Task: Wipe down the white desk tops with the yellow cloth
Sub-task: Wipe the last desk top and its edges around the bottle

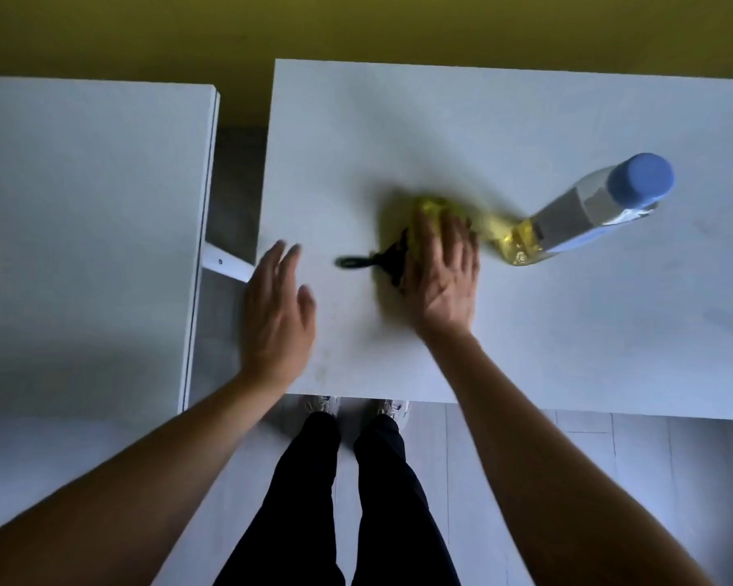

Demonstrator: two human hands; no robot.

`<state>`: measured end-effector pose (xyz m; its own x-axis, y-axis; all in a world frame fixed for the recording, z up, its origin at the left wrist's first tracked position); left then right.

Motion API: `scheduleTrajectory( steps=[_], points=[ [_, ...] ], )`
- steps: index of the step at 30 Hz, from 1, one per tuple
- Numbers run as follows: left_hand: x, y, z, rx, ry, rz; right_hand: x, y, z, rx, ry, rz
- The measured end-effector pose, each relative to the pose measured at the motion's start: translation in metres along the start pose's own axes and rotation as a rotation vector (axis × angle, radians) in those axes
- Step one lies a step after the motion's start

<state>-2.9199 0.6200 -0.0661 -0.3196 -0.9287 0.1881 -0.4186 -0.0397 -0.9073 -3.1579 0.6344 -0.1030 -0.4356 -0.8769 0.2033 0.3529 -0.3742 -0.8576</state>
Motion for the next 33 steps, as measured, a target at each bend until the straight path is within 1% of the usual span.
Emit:
scheduleTrajectory(
  steps=[2,3,4,5,8,10,12,14,15,17,19,20,22,24,25,27,31,33],
  points=[
    [-0.046,-0.003,0.048,0.084,-0.093,0.077,0.016,0.002,-0.013,-0.021,0.160,-0.055],
    [-0.059,0.001,0.058,0.073,-0.115,0.107,0.021,0.004,-0.006,-0.040,0.198,-0.077],
    [-0.069,0.005,0.061,0.084,-0.104,0.125,0.022,0.013,0.007,-0.028,0.189,-0.063],
    [-0.077,0.006,0.061,0.087,-0.075,0.126,0.022,0.028,0.029,-0.006,0.138,0.008],
    [-0.083,0.008,0.049,0.083,0.093,0.163,0.017,0.073,0.116,0.048,-0.078,0.203],
    [-0.080,0.010,0.041,0.072,0.152,0.170,0.013,0.094,0.167,0.042,-0.197,0.267],
    [-0.079,0.013,0.038,0.052,0.158,0.155,0.011,0.103,0.188,0.023,-0.326,0.307],
    [-0.076,0.016,0.039,0.031,0.157,0.149,0.017,0.093,0.166,0.058,-0.381,0.283],
    [-0.074,0.017,0.039,0.015,0.154,0.150,0.021,0.078,0.142,0.090,-0.366,0.223],
    [-0.065,0.020,0.037,-0.001,0.145,0.144,0.034,0.045,0.073,0.088,-0.212,0.084],
    [-0.048,0.025,0.033,-0.012,0.132,0.144,0.045,0.014,0.006,-0.009,-0.003,0.008],
    [-0.039,0.027,0.030,-0.009,0.122,0.145,0.048,0.004,-0.014,-0.045,0.085,-0.012],
    [-0.027,0.032,0.029,0.030,0.091,0.147,0.050,-0.002,-0.024,-0.083,0.179,-0.054],
    [-0.023,0.037,0.028,0.073,0.069,0.151,0.050,0.007,-0.006,-0.107,0.179,-0.095],
    [-0.025,0.038,0.027,0.085,0.060,0.152,0.051,0.017,0.008,-0.094,0.158,-0.064],
    [-0.027,0.038,0.027,0.095,0.058,0.142,0.052,0.048,0.050,-0.045,0.078,0.073],
    [-0.027,0.037,0.029,0.087,0.062,0.107,0.055,0.104,0.162,-0.007,-0.234,0.316],
    [-0.024,0.034,0.027,0.089,0.064,0.093,0.059,0.113,0.186,-0.011,-0.369,0.351]
  ],
)
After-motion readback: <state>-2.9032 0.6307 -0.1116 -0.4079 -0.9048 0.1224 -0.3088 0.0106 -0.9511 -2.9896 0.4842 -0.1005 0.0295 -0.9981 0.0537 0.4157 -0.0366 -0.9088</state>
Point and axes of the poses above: each hand's wrist, its own x-axis towards the middle knuckle, its own y-axis out of the palm, z = x × y, the point moved 8 cm from there along x, towards the middle knuckle, and after that the axes turned 7 degrees about y, right-handed, at the moved point
